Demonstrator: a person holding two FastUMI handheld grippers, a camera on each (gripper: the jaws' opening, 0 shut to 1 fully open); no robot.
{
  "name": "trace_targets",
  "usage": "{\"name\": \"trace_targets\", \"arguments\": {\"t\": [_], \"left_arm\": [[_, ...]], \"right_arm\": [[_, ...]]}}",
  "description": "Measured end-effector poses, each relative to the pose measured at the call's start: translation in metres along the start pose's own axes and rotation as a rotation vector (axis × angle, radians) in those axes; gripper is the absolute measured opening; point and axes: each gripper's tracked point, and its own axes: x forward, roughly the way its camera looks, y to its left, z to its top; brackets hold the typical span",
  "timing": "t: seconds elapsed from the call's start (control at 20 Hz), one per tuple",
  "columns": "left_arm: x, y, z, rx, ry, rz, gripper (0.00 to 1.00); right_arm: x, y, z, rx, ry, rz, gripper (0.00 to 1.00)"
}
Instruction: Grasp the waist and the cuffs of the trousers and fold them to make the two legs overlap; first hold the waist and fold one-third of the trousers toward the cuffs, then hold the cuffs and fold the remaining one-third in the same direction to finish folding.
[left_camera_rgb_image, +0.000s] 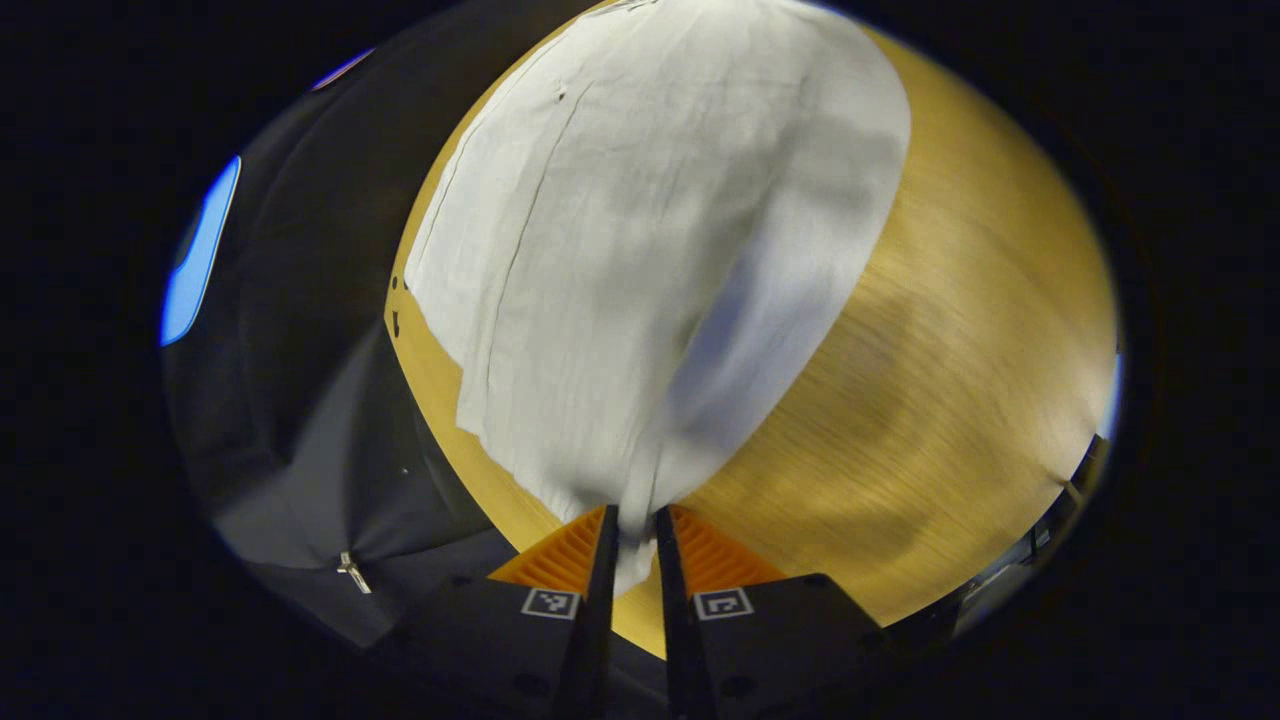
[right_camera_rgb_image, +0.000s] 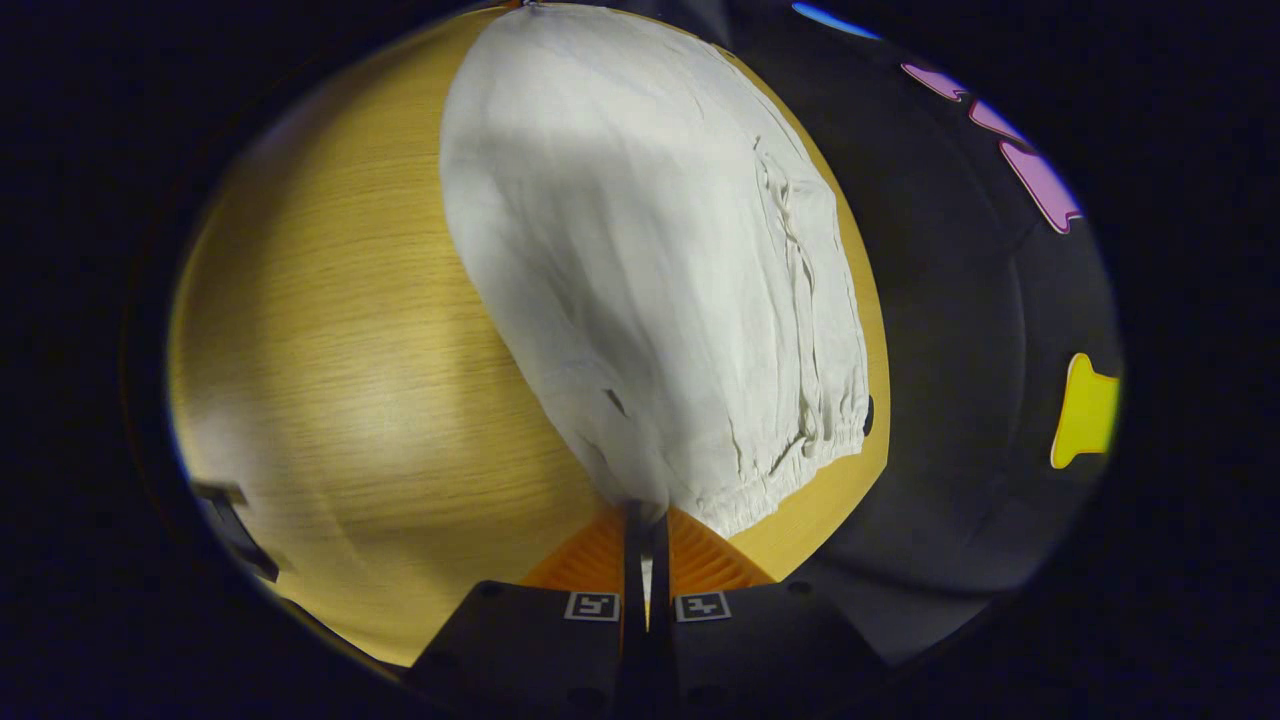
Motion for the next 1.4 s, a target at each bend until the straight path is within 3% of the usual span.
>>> {"name": "trace_targets", "arguments": {"t": [0.15,0.3,0.45,0.7,1.0,1.4], "left_arm": [[0.002,-0.001,0.000,-0.031,-0.009,0.011,0.09],[0.001,-0.001,0.001,-0.054,-0.015,0.027,0.02],[0.000,-0.004,0.003,-0.141,-0.035,0.052,0.05],[-0.014,0.003,0.014,-0.267,-0.075,0.105,0.06],[-0.059,0.070,0.031,-0.502,-0.148,0.295,0.05],[-0.067,0.159,0.079,-0.585,-0.205,0.400,0.05]], "right_arm": [[0.000,0.000,0.001,0.015,0.010,-0.002,0.05],[0.000,-0.002,0.002,0.030,0.014,-0.014,0.05],[-0.005,-0.009,-0.002,0.075,0.024,-0.047,0.06],[-0.026,-0.034,-0.002,0.263,-0.005,-0.123,0.05],[-0.047,-0.082,0.016,0.477,-0.067,-0.237,0.05],[-0.045,-0.149,0.026,0.759,-0.124,-0.335,0.05]]}}
